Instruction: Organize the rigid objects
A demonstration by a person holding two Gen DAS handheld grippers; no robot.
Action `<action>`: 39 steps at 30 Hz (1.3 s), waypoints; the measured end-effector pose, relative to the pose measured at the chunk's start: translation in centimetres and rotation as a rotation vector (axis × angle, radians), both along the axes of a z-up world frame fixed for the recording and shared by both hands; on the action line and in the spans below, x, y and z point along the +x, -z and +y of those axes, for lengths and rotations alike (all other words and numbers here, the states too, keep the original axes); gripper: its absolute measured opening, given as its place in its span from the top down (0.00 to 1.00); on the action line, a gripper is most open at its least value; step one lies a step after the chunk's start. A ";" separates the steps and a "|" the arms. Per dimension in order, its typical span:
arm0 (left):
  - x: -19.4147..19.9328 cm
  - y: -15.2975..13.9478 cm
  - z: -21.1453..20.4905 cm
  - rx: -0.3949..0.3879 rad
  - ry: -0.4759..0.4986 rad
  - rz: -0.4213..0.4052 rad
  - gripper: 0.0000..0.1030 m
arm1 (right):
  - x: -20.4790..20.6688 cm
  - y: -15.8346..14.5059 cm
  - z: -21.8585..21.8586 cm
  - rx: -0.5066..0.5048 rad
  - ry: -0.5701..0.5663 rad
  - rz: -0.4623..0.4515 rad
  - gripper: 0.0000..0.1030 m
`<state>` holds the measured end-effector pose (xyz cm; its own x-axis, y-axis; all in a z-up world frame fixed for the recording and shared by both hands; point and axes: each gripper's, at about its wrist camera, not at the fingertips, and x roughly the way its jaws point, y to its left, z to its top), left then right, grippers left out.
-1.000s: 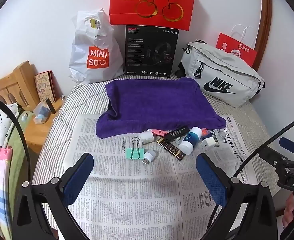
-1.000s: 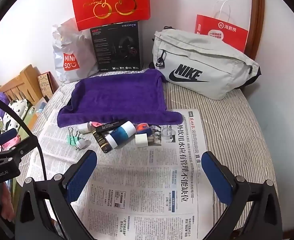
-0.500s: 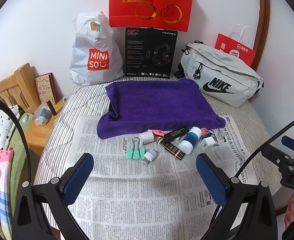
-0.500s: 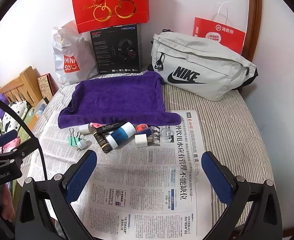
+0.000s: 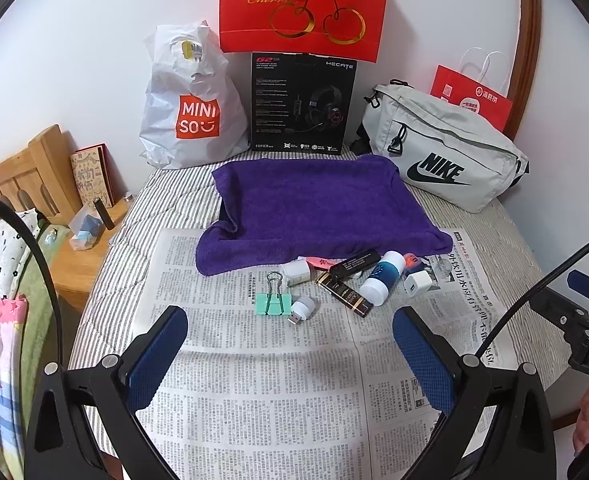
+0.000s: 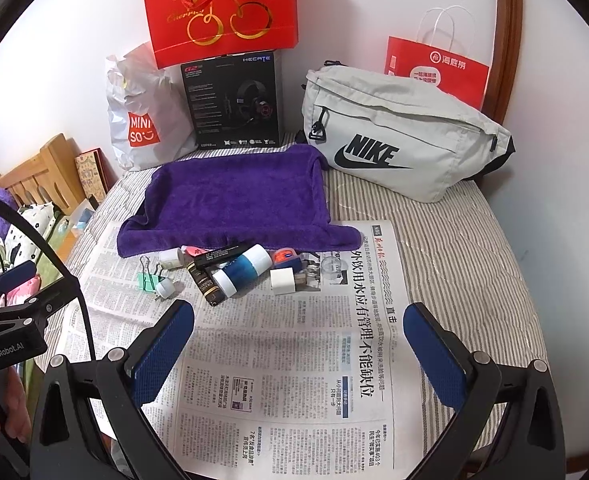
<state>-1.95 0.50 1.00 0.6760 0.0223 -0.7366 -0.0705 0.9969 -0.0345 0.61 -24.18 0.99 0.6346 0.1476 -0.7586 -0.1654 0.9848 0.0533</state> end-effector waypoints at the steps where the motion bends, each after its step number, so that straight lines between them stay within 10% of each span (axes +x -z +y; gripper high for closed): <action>1: 0.0 0.0 0.0 -0.001 0.001 0.001 0.00 | 0.0 0.0 0.0 0.002 0.001 -0.001 0.00; 39: -0.3 0.2 0.5 -0.004 -0.007 0.016 0.00 | -0.6 0.3 0.2 -0.013 0.012 0.010 0.00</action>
<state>-2.22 0.99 0.78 0.6642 0.0244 -0.7472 -0.0781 0.9963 -0.0369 0.04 -23.96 0.69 0.6287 0.1296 -0.7667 -0.1526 0.9874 0.0418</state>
